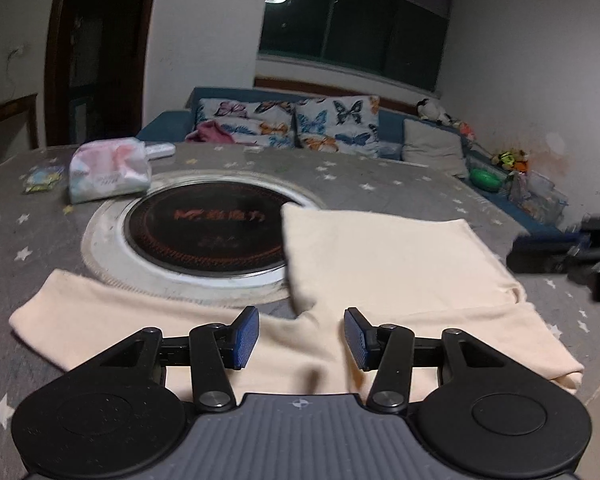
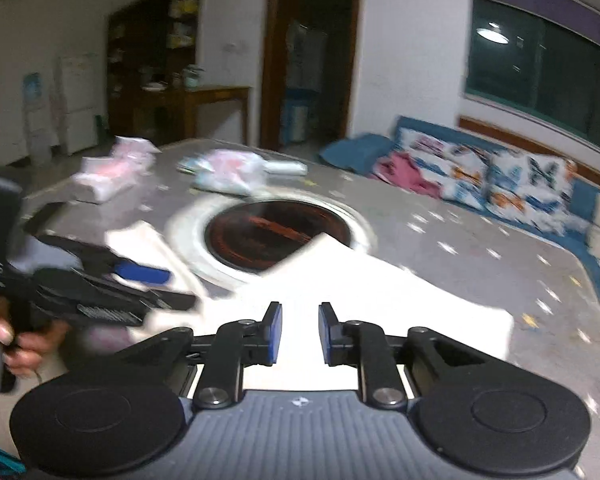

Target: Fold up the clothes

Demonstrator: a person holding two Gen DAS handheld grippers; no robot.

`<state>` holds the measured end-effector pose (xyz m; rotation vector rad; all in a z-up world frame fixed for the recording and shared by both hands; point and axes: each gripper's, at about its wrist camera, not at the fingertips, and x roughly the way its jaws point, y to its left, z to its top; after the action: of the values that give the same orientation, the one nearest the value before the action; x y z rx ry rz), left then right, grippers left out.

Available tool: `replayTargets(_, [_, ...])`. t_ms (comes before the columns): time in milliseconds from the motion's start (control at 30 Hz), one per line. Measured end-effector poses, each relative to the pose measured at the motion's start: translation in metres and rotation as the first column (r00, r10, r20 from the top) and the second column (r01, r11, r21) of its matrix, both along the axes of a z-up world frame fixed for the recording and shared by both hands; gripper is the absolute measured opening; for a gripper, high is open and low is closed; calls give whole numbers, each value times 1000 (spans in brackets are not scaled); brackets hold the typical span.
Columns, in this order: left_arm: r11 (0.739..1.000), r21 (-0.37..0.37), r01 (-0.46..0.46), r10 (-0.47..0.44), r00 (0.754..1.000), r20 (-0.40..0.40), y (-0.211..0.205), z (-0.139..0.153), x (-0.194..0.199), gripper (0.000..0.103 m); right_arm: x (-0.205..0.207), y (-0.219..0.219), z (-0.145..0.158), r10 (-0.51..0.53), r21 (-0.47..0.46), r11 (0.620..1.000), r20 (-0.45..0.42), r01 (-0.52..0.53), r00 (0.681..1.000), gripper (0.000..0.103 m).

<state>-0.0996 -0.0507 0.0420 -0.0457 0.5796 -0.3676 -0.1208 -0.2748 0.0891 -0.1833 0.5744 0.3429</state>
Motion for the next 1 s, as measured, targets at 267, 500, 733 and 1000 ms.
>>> replayTargets(267, [989,12,145,-145,989,21,-38,0,-8,49,-18,-51,-50,-146,-57,989,-131,139,981,17])
replayTargets(500, [980,51,194,-193,981,-26,-60,-15,-3,48,-23,-63,-63,-167,-54,985,-152,161,974,17])
replayTargets(733, [984,38,177,-175,984,-37,-59,-18,2,48,-5,-62,-54,-154,-27,988,-107,152,982,17])
replayTargets(1000, [990,15,143,-141,988,-62,-49,-20,7,47,7,-60,-67,-150,-36,989,-135,146,979,18])
